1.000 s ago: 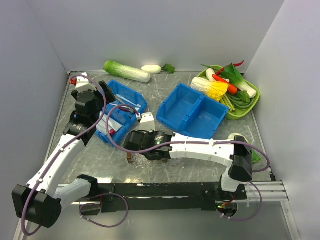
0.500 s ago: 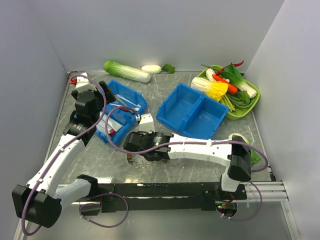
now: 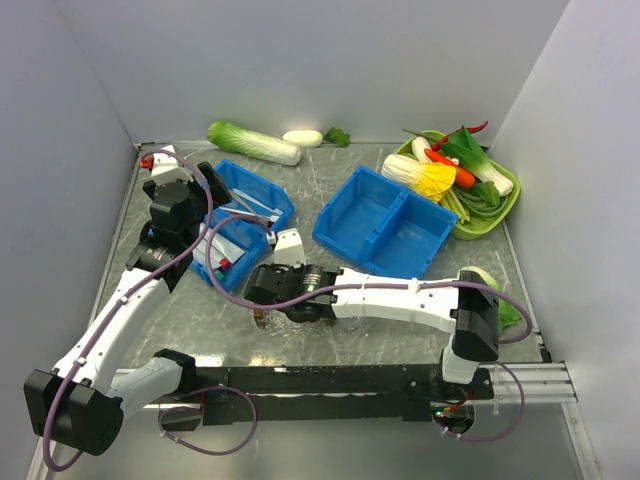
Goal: Prepare toiletry sets of a toothbrush and toothpaste on the tray
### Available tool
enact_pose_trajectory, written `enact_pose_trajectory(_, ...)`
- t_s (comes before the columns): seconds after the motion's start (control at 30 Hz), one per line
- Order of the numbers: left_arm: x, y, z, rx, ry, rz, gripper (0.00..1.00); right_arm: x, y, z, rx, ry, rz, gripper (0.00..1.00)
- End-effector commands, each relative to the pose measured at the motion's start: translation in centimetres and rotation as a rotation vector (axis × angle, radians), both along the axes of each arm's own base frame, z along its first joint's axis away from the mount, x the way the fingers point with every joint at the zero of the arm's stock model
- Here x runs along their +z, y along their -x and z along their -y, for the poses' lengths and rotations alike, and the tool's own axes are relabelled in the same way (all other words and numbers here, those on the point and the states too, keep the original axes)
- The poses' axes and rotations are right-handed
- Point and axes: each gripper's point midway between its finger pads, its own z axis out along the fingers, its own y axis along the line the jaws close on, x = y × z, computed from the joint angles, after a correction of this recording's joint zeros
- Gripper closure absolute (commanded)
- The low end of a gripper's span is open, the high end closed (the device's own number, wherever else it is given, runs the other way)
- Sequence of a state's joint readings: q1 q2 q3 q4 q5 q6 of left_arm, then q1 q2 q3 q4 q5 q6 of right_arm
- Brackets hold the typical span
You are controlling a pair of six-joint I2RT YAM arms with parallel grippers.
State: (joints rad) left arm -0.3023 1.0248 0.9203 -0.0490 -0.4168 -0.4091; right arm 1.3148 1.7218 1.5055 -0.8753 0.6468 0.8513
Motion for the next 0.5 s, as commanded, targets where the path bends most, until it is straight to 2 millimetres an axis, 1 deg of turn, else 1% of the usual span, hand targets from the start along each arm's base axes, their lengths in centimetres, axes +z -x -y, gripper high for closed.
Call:
enact_pose_trajectory(0.0,1.5,-0.1,-0.1,0.005,0.018,0.052,0.04,1.0,-0.4,-0.6,-0.003,-0.013,0.017,0.62)
enact_pose_trajectory(0.03,1.6,-0.1,0.0,0.004,0.018,0.053,0.04,1.2,-0.5,-0.6,0.003,-0.013,0.021,0.58)
enact_pose_trajectory(0.13,1.7,-0.1,-0.1,0.004,0.021,0.056,0.04,1.8,-0.5,-0.7,0.016,-0.025,0.030,0.53)
enact_pose_trajectory(0.27,1.8,0.0,0.0,-0.002,0.023,0.056,0.04,3.3,-0.6,-0.8,0.043,-0.050,0.054,0.48)
enact_pose_trajectory(0.3,1.7,0.0,0.1,-0.003,0.025,0.054,0.03,4.2,-0.6,-1.1,0.053,-0.078,0.067,0.47)
enact_pose_trajectory(0.33,1.7,0.0,0.1,-0.004,0.027,0.054,0.04,4.5,-0.6,-1.1,0.074,-0.073,0.078,0.43)
enact_pose_trajectory(0.37,1.7,0.0,0.1,-0.007,0.028,0.051,0.03,4.9,-0.6,-1.1,0.082,-0.078,0.087,0.42)
enact_pose_trajectory(0.4,1.7,0.0,0.2,-0.008,0.032,0.050,0.03,5.8,-0.7,-1.1,0.088,-0.102,0.099,0.39)
enact_pose_trajectory(0.43,1.7,0.1,0.3,-0.011,0.034,0.050,0.04,6.4,-0.7,-1.1,0.106,-0.101,0.112,0.34)
enact_pose_trajectory(0.47,1.5,0.1,0.3,-0.012,0.033,0.043,0.03,7.4,-0.7,-0.8,0.113,-0.121,0.124,0.32)
